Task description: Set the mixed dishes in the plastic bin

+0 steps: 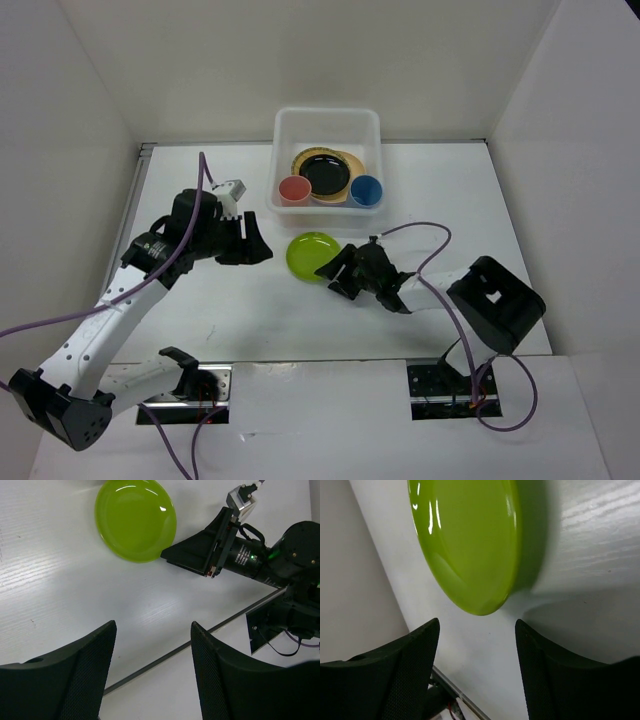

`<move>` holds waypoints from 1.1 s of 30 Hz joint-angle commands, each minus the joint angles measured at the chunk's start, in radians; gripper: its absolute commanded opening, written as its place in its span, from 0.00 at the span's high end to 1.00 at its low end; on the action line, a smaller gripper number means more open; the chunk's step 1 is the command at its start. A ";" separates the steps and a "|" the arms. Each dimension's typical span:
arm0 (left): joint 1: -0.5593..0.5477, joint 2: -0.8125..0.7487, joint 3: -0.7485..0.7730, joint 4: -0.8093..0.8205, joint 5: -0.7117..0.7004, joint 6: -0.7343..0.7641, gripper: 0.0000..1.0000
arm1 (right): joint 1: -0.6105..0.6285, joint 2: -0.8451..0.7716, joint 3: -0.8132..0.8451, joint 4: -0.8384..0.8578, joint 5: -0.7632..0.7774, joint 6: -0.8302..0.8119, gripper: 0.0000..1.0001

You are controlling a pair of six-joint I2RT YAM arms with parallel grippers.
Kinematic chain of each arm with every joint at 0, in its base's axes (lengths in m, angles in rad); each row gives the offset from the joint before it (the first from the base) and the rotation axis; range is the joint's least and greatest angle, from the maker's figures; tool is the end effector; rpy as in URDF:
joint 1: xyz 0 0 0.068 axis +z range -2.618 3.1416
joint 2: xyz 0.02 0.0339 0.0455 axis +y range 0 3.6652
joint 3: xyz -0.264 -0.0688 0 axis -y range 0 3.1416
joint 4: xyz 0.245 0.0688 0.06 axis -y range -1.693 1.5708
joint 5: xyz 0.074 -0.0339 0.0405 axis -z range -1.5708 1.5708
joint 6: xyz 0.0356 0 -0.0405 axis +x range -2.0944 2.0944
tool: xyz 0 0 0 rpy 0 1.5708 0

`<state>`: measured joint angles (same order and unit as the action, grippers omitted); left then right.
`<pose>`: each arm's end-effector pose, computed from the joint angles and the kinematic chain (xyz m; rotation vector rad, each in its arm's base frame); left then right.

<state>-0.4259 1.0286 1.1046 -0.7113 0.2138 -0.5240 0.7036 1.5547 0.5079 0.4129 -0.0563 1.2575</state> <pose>0.1891 -0.0941 0.3535 0.0117 2.2965 -0.7486 0.2111 0.1817 0.1305 0.6372 2.3695 1.0699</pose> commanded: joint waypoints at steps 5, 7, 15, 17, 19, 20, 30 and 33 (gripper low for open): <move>0.006 -0.016 0.035 0.010 0.015 0.018 0.31 | 0.050 0.142 -0.083 0.302 0.147 0.301 0.36; 0.006 -0.016 0.035 0.010 0.015 0.018 0.31 | 0.071 0.186 -0.092 0.334 0.171 0.339 0.39; 0.006 -0.016 0.044 -0.017 -0.004 0.027 0.30 | 0.089 0.285 -0.101 0.432 0.219 0.431 0.50; 0.015 -0.016 0.044 -0.017 -0.004 0.036 0.29 | 0.099 0.297 -0.115 0.449 0.228 0.431 0.57; 0.015 -0.016 0.044 -0.017 -0.013 0.036 0.29 | 0.099 0.297 -0.115 0.440 0.228 0.441 0.62; 0.015 -0.016 0.044 -0.017 -0.013 0.036 0.29 | 0.099 0.297 -0.115 0.440 0.228 0.451 0.66; 0.015 -0.025 0.044 -0.017 -0.013 0.036 0.28 | 0.099 0.288 -0.124 0.429 0.237 0.451 0.94; 0.015 -0.035 0.044 -0.017 -0.004 0.036 0.28 | 0.099 0.254 -0.124 0.399 0.227 0.422 1.00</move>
<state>-0.4156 1.0218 1.1091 -0.7372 0.2058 -0.5003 0.7940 1.8236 0.4046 0.8913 0.1432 1.7027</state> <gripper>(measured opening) 0.720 0.057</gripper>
